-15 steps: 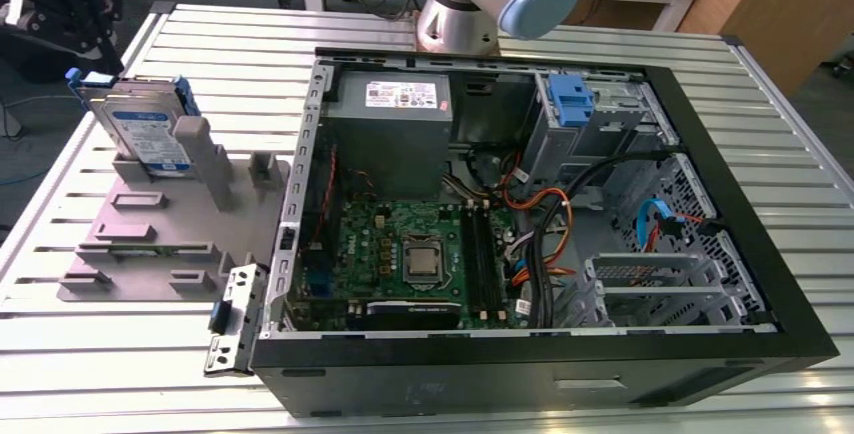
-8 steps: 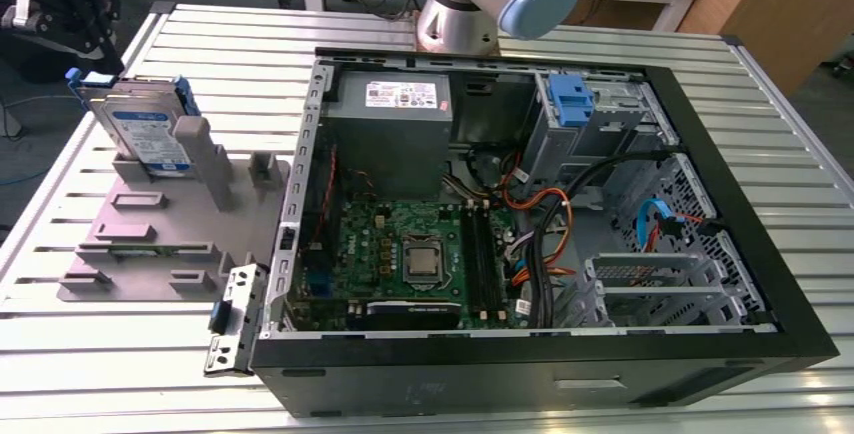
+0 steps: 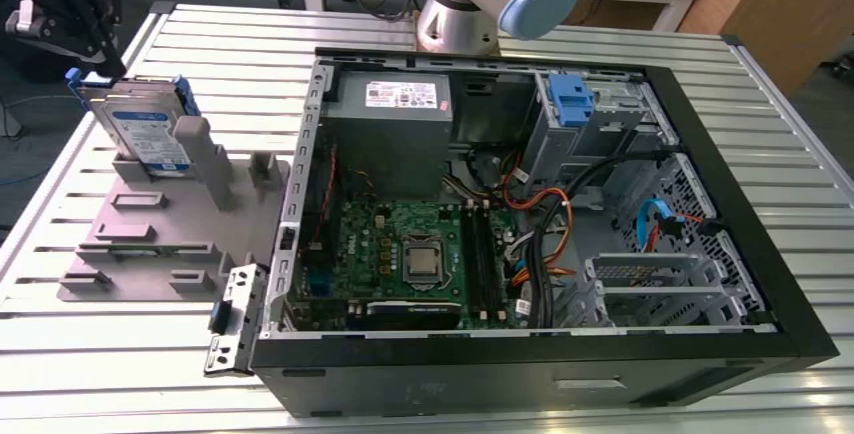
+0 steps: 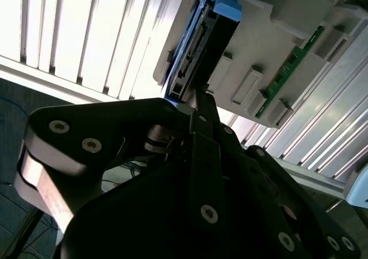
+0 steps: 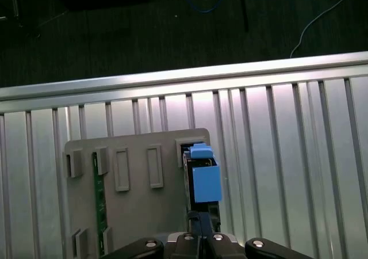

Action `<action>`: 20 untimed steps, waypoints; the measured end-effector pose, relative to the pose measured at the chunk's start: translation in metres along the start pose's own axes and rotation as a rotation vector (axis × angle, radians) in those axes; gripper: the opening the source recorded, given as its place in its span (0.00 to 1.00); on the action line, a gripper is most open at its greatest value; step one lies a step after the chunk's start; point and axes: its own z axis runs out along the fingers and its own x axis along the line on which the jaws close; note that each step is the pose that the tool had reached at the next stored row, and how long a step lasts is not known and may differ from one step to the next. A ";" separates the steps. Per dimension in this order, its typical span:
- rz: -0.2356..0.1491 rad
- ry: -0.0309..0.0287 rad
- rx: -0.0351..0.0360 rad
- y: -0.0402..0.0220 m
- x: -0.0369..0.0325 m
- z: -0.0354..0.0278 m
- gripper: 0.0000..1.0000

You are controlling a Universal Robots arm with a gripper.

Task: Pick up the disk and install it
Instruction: 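Pick up the disk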

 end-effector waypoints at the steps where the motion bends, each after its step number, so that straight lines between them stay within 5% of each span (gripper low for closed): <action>1: 0.000 0.0001 0.0000 -0.0001 0.0000 0.0008 0.11; 12: -0.017 -0.0042 -0.0009 -0.0066 -0.0007 0.0030 0.11; 20: -0.079 -0.0131 0.0020 -0.0067 -0.0007 0.0047 0.11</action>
